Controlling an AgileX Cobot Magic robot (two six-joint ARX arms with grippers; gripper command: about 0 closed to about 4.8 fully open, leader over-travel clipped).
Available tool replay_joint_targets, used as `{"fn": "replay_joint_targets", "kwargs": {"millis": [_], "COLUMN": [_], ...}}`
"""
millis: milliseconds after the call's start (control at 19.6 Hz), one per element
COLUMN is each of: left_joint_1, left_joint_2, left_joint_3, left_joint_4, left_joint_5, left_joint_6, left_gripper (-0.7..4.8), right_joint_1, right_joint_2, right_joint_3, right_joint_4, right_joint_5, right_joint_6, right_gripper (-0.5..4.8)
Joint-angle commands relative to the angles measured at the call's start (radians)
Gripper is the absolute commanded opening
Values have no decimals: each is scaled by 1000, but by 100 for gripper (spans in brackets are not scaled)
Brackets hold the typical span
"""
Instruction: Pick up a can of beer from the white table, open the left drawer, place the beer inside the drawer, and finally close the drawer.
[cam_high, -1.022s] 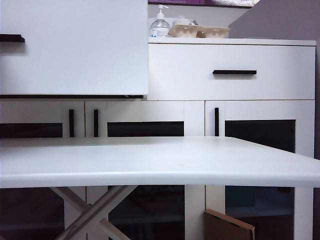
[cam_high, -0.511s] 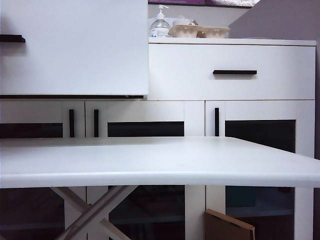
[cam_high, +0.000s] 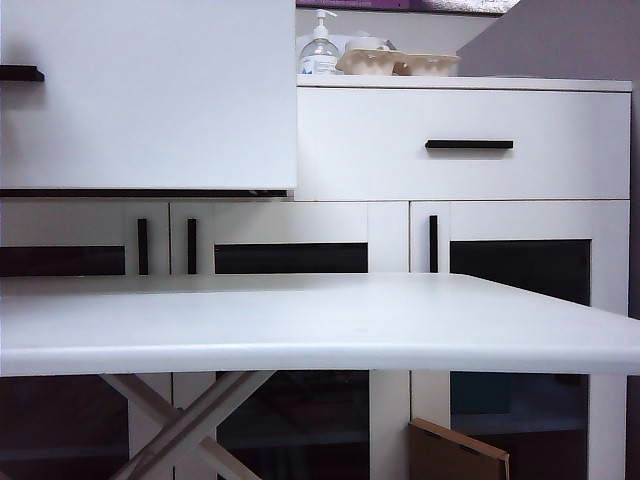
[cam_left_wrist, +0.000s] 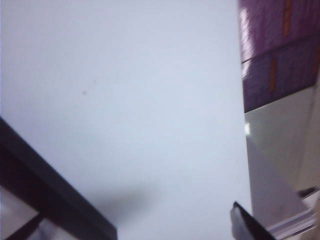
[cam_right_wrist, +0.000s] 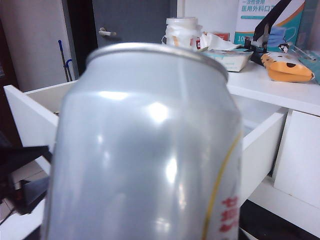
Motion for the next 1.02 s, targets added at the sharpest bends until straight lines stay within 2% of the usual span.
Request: {"fn": "replay_joint_targets", "kwargs": {"millis": [51, 204, 460, 613, 715, 920, 1022], "left_joint_1": [0, 0, 0, 0, 0, 0, 0], "left_joint_2": [-116, -212, -280, -291, -291, -291, -291], "left_joint_3": [7, 7, 8, 11, 11, 18, 30], "left_joint_4": [-114, -210, -314, -444, -476, -529, -576], "left_joint_5": [3, -22, -22, -19, -14, -22, -21], "left_joint_6": [78, 150, 157, 202, 238, 241, 270], "left_gripper": [479, 479, 479, 479, 479, 479, 479], "right_joint_1": [3, 3, 2, 2, 2, 2, 2], "right_joint_2": [-10, -8, -4, -4, -4, -3, -3], "right_joint_3": [14, 14, 14, 14, 14, 14, 14], "right_joint_4": [77, 77, 87, 107, 106, 106, 106], "right_joint_5": [-2, -2, 1, 1, 1, 2, 3], "right_joint_6": [1, 1, 0, 0, 0, 0, 0], "right_gripper": [193, 193, 193, 193, 193, 193, 193]}}
